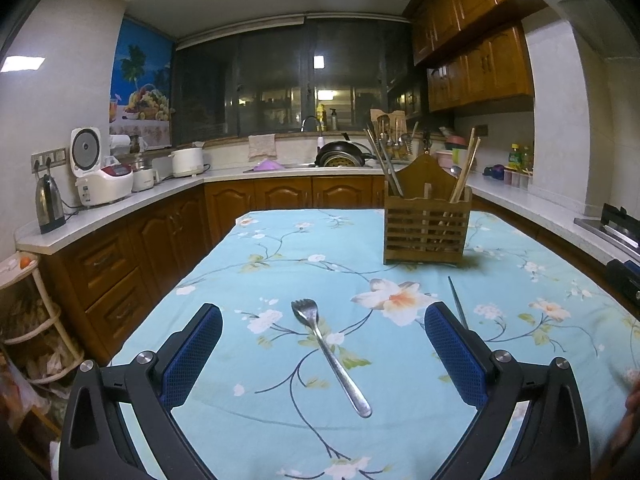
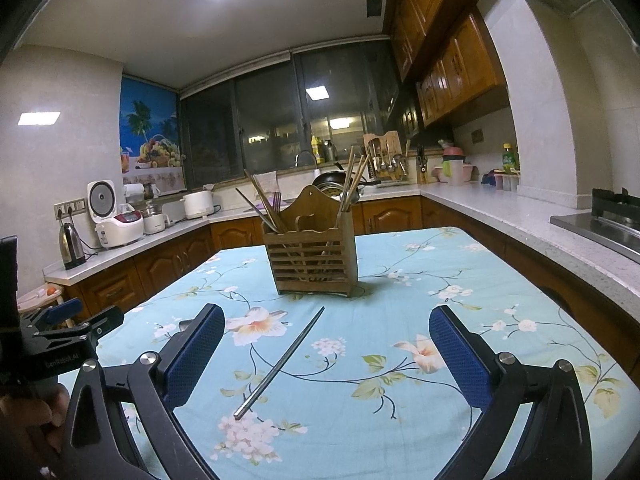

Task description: Organize utensils

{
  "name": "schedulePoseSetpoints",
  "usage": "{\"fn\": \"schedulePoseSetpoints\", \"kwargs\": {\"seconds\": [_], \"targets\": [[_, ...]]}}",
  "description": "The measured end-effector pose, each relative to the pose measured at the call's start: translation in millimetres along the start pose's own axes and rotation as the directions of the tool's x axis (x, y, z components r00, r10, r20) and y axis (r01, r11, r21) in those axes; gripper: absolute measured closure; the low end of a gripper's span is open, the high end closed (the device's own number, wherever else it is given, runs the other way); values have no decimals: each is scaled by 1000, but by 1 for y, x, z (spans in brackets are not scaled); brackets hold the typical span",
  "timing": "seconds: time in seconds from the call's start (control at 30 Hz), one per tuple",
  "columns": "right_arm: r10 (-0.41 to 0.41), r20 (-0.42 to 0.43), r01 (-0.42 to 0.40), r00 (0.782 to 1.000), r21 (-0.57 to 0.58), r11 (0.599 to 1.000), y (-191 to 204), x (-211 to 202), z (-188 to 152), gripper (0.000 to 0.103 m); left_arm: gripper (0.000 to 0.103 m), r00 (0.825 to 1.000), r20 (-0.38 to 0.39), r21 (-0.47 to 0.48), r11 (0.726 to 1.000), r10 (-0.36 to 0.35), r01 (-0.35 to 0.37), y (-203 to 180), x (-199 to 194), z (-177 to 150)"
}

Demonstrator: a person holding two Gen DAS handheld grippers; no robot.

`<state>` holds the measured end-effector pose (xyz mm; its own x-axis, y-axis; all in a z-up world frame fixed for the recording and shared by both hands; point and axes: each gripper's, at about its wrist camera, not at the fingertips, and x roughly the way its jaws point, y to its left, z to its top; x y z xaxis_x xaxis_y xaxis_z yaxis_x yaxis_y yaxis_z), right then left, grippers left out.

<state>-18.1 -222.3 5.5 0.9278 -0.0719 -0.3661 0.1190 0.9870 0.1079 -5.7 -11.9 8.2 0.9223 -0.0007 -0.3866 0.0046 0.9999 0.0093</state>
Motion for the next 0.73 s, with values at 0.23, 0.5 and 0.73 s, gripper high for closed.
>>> {"fn": "schedulePoseSetpoints", "kwargs": {"seconds": [0.23,0.5,0.73], "targets": [[2,-7,-2,1000,4,1000,5,-2,0,0,1,1000,-9,-2,1000,-3,3,-1,3,0],[5,-17,-5,1000,8,1000,10,-5,-1,0,1,1000,-13,-4,1000,-21,21,-6,4,3],[8,-25,-7,1000,12,1000,13,-5,-1,0,1,1000,-6,14,1000,-27,27,-13,2,2]]}}
